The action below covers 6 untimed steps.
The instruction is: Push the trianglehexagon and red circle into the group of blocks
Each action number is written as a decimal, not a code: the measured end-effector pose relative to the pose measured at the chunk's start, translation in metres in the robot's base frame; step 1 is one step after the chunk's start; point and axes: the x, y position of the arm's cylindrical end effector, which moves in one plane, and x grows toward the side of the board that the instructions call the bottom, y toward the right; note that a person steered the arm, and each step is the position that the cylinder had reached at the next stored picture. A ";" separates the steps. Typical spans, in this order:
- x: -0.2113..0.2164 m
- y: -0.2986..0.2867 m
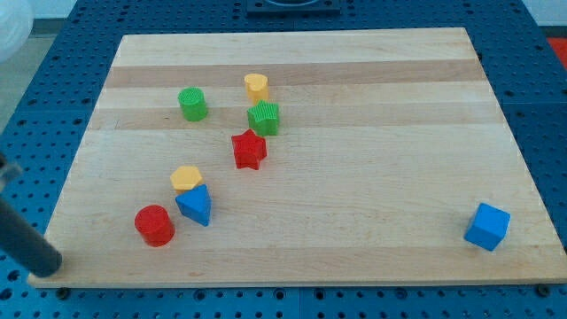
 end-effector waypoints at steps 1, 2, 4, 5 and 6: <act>0.000 0.014; 0.001 0.083; -0.118 0.206; -0.117 0.209; -0.095 0.209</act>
